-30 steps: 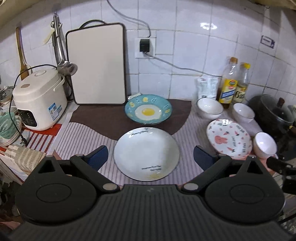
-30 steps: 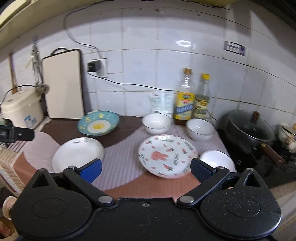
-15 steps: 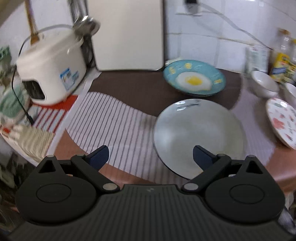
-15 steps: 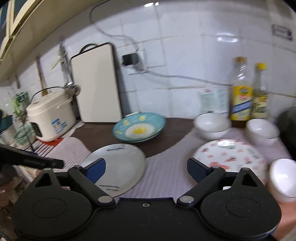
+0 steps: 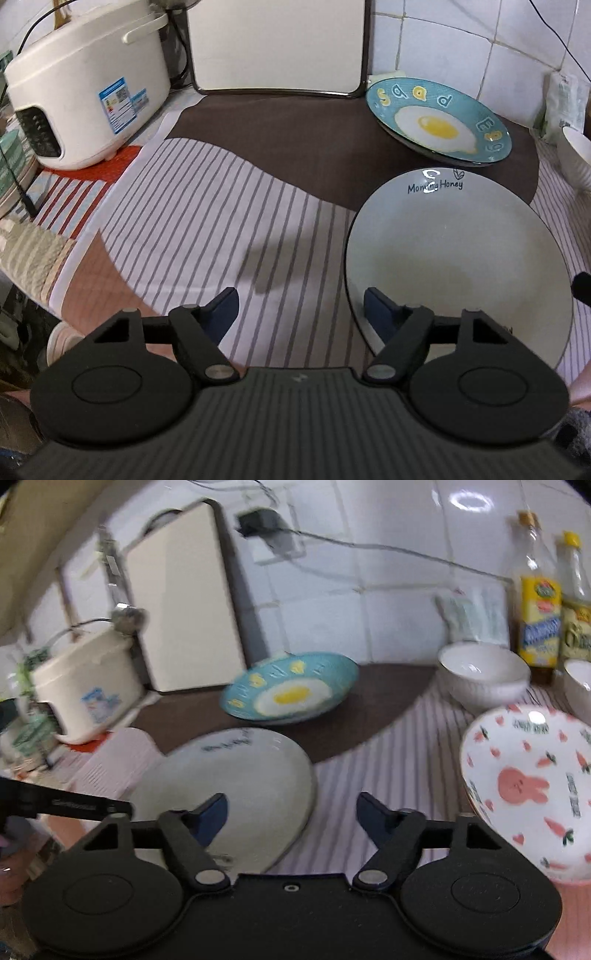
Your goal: Organize plates and bowls
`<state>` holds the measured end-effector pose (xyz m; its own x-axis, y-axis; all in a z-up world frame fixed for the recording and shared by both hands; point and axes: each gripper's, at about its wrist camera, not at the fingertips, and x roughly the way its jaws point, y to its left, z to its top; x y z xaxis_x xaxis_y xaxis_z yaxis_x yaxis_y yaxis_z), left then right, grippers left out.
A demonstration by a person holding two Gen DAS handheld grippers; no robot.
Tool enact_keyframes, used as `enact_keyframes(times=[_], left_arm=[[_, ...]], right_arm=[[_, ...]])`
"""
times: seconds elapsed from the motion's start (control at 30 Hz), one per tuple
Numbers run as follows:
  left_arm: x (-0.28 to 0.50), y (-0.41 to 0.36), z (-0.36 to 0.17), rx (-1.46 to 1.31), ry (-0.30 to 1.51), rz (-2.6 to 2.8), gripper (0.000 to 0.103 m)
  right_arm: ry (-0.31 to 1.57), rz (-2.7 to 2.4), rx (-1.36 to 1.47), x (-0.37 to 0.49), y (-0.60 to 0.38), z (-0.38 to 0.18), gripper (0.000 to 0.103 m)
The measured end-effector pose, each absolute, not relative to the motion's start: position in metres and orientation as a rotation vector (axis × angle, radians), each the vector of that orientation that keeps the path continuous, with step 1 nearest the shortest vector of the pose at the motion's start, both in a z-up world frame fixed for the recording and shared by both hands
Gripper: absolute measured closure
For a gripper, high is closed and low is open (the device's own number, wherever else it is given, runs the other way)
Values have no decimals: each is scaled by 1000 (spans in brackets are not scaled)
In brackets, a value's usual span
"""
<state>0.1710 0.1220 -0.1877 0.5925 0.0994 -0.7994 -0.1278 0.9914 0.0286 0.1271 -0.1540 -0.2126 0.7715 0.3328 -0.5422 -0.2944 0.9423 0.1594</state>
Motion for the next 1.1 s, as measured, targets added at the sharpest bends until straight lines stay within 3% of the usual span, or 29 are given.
enact_keyframes(times=[0.1, 0.17, 0.3, 0.4, 0.67, 0.8, 1.1], left_arm=[[175, 118, -190, -49, 932, 113, 43], [177, 120, -193, -100, 953, 85, 49], [181, 123, -196, -214, 975, 22, 76], [181, 117, -196, -179, 968, -4, 81], [177, 112, -196, -151, 942, 1, 80], [178, 102, -198, -107, 931, 20, 73], [178, 103, -193, -214, 1003, -4, 75]], right_arm=[[636, 347, 99, 132, -158, -221, 36], [664, 355, 117, 136, -160, -226, 50], [709, 372, 173, 143, -161, -234, 71], [718, 394, 188, 146, -160, -237, 86], [748, 406, 235, 161, -155, -248, 83], [737, 403, 231, 161, -152, -248, 83], [727, 402, 195, 151, -167, -231, 85]])
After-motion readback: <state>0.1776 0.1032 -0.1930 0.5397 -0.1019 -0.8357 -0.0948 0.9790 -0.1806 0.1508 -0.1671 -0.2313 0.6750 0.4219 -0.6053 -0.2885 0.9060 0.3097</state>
